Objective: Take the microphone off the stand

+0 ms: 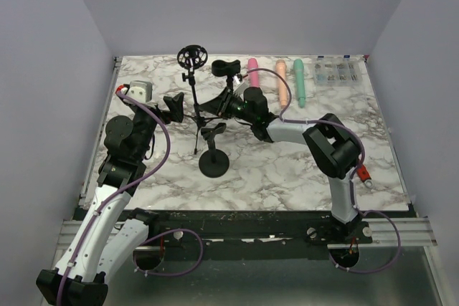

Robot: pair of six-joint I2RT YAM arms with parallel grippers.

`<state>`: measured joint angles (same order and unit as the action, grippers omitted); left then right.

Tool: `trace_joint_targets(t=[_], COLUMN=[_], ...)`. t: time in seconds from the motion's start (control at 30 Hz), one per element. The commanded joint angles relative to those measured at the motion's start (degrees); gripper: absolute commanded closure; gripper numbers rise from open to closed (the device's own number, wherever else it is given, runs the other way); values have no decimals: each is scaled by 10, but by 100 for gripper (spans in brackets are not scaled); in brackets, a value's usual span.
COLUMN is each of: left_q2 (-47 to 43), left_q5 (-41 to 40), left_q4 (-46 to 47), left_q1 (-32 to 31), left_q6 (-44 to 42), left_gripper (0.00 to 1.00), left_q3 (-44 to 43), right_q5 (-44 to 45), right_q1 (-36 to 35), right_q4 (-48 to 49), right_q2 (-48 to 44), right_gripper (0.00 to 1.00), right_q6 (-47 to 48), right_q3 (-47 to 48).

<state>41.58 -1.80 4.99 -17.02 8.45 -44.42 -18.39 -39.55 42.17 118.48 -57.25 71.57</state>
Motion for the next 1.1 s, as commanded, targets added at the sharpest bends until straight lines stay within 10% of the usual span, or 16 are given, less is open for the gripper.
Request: trace_joint_targets(t=[0.0,1.07], left_q2=[-1,7], left_q5=[10,9], left_q4=[5,4], left_q1=[0,1], left_q6=[5,3], left_gripper=[1,1], left_q3=[0,0], right_q5=[71,130], right_q1=[-6,-78], right_q4=[-78,-201], right_q2=[-40,-46], right_gripper=[97,84], right_q6=[129,510], right_q3=[-4,81])
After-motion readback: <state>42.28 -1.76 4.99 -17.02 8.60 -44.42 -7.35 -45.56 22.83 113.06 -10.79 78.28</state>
